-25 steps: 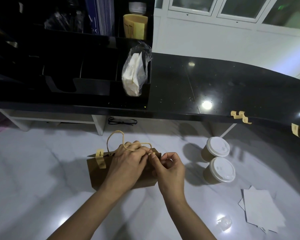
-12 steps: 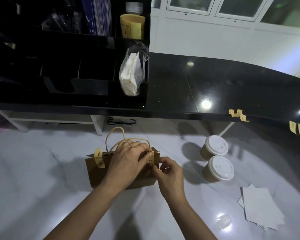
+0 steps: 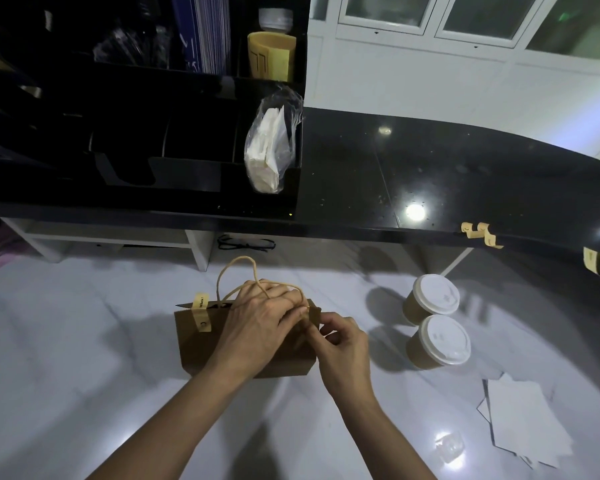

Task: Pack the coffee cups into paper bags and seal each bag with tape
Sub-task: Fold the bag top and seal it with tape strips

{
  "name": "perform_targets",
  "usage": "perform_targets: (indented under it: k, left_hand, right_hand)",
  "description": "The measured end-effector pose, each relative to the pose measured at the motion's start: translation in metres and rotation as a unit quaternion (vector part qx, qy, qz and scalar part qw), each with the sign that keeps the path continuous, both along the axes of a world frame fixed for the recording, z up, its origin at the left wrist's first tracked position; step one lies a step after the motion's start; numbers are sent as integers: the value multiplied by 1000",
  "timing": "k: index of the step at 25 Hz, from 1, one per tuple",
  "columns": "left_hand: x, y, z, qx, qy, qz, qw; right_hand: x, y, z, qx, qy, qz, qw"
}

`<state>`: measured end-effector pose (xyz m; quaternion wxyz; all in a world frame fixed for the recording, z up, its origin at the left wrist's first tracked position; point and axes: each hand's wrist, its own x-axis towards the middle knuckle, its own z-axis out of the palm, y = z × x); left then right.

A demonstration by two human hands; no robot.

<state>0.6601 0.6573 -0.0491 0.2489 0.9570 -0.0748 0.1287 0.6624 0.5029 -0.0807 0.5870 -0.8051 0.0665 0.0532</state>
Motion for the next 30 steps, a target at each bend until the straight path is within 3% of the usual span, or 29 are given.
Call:
perform_targets:
  k: [10,16,18,20,24,27,30]
  left_hand:
    - [-29,13,8,-17,-6,2,1000]
    - [-68,35,17,-59,-196,56,977]
    - [-74,48,19,-75,-207,109,969]
    - [-71,68,17,-51,-157,143,976]
    - [-66,109,4,-33,-6,105,994]
    - [-64,126,0,-137,95,96,981]
    - [-54,142,-4,-221,131,80,963]
  right_hand:
    - [0,2,-3,9,-18,-6,1000]
    - [-1,2,-6,-1,-20,-20,1000]
    - [-1,2,-5,0,-19,-22,1000]
    - [-2,4,-4,2,-23,-23,999]
    - [-3,7,-3,-7,-28,-32,999]
    - [-5,9,-2,-11,-27,-42,999]
    - [-6,10,-2,-13,-30,-48,998]
